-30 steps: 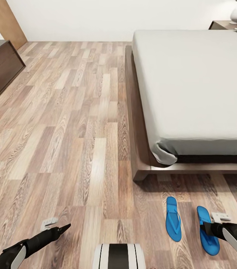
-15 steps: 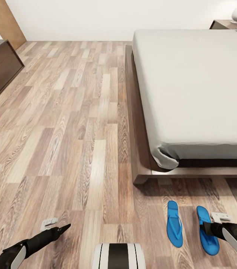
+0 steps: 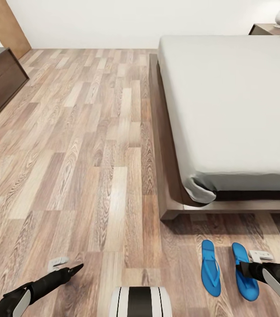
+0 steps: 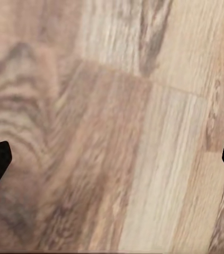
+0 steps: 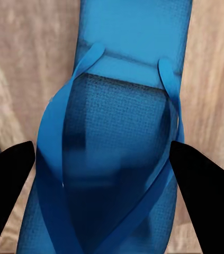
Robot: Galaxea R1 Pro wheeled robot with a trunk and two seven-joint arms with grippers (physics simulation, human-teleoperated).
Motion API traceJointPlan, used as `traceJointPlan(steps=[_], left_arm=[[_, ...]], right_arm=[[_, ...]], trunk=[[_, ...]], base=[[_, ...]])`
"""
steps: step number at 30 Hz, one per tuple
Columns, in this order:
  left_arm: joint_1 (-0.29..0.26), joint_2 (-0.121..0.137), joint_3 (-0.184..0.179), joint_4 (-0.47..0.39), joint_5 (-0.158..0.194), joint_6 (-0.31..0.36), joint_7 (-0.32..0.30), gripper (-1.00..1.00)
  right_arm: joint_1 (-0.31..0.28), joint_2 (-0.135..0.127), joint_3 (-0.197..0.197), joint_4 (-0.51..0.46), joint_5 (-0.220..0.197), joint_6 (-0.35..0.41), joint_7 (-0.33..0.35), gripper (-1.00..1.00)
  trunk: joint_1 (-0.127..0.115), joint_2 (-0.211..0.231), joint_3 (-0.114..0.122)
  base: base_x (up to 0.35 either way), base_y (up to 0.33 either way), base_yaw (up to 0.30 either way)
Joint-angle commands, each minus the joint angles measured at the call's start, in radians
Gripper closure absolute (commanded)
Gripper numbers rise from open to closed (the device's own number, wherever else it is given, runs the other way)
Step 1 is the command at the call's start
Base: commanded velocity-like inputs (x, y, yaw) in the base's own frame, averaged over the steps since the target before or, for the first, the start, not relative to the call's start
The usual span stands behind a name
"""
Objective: In the bedroom, move the book from the bed onto either nightstand, and place the two sandals side by side next to the bed.
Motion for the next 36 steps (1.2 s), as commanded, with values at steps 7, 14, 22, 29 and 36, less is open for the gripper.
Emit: traceJointPlan(steps=[7,14,22,29,36], left_arm=[[0.000,-0.002,0.003,0.000,0.007,0.010,-0.004,-1.00],[0.000,-0.002,0.003,0.000,0.007,0.010,-0.004,-1.00],[0.000,-0.002,0.003,0.000,0.007,0.010,-0.004,-1.00],[0.000,-0.007,0.003,0.000,0.007,0.010,-0.004,-1.00],[0.000,-0.008,0.003,0.000,0.006,0.010,-0.004,-1.00]], right_arm=[[-0.001,0.002,0.004,0.000,0.007,0.003,-0.018,1.00],[-0.001,0.049,0.004,0.003,0.064,0.000,-0.148,1.00],[-0.001,0.051,0.004,0.003,0.069,0.000,-0.153,1.00],[-0.001,0.051,0.005,0.003,0.069,-0.001,-0.151,1.00],[-0.001,0.051,0.005,-0.007,0.070,-0.022,-0.152,1.00]], trunk=[[0.000,0.000,-0.001],[0.000,0.000,-0.001],[0.000,0.000,-0.004],[0.003,-0.002,-0.032],[0.005,-0.003,-0.047]], base=[[0.000,0.032,0.000],[0.000,0.000,0.000],[0.000,0.000,0.000],[0.000,0.000,0.000],[0.000,0.000,0.000]])
